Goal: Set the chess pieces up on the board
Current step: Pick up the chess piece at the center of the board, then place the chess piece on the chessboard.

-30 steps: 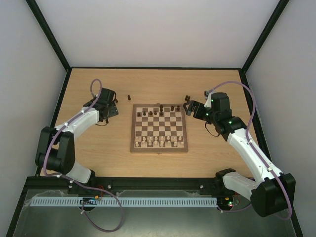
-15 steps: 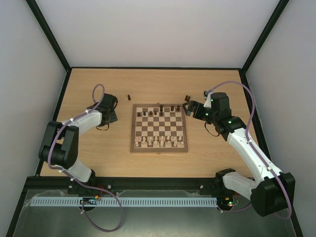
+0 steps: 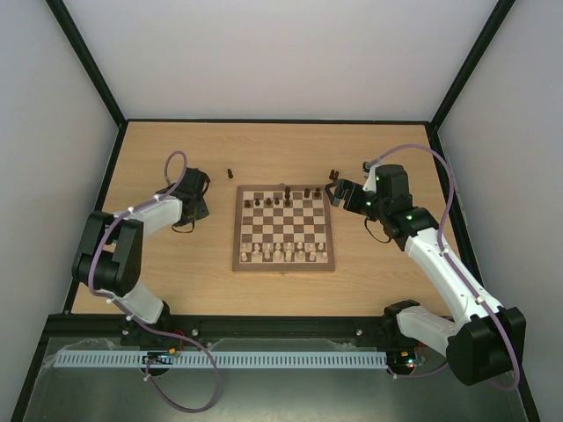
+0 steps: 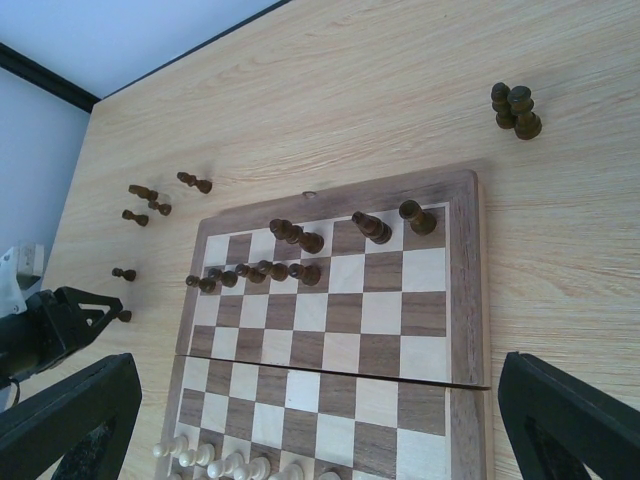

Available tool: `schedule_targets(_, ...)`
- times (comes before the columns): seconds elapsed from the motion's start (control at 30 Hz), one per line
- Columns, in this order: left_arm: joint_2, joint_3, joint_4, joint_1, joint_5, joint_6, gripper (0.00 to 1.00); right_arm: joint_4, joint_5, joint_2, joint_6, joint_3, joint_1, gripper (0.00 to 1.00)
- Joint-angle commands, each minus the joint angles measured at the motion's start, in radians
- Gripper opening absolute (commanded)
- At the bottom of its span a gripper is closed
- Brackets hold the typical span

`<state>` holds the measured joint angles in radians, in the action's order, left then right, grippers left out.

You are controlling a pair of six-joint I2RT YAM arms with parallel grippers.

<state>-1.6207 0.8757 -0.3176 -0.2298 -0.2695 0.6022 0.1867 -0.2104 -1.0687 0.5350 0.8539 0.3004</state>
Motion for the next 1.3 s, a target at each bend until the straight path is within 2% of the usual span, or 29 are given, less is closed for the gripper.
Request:
schedule_targets(0.0, -0.023, -0.01, 0.017, 0.009, 0.005, -0.001, 0.37, -0.004, -0.013, -0.001, -0.002, -0.013, -0.003, 0.99)
schedule_targets(0.1, -0.029, -0.006, 0.02, 0.01, 0.009, -0.005, 0.32, -0.004, -0.013, -0.002, -0.001, -0.012, -0.004, 0.99)
schedule_targets(0.2, -0.036, -0.003, 0.021, 0.01, 0.011, -0.008, 0.22, -0.004, -0.014, -0.002, -0.001, -0.012, -0.003, 0.99)
schedule_targets(0.43, -0.048, -0.009, 0.027, 0.011, 0.025, -0.016, 0.17, -0.006, -0.014, -0.006, -0.001, -0.013, -0.002, 0.99)
schedule_targets(0.57, -0.05, 0.006, 0.017, 0.006, 0.043, -0.023, 0.03, -0.007, -0.016, -0.008, -0.001, -0.012, -0.003, 0.99)
schedule_targets(0.63, -0.043, 0.036, -0.016, -0.013, 0.027, -0.029, 0.02, -0.006, -0.014, -0.007, -0.002, -0.013, -0.003, 0.99)
schedule_targets(0.73, -0.019, 0.116, -0.092, -0.065, -0.017, -0.035, 0.02, -0.004, -0.006, -0.002, -0.003, -0.011, -0.004, 0.99)
schedule_targets(0.8, -0.01, 0.188, -0.146, -0.103, 0.001, -0.05, 0.02, -0.001, 0.0, -0.001, -0.003, -0.01, -0.004, 0.99)
schedule_targets(1.0, -0.078, 0.49, -0.342, -0.308, 0.014, -0.114, 0.02, 0.01, 0.064, 0.018, 0.001, -0.008, -0.004, 0.98)
schedule_targets(1.1, -0.131, 0.623, -0.387, -0.4, 0.055, -0.134, 0.02, 0.025, 0.139, 0.04, 0.004, -0.008, -0.004, 0.99)
schedule_targets(1.27, -0.225, 0.745, -0.4, -0.507, 0.12, -0.147, 0.04, 0.045, 0.252, 0.102, 0.014, -0.012, -0.013, 0.99)
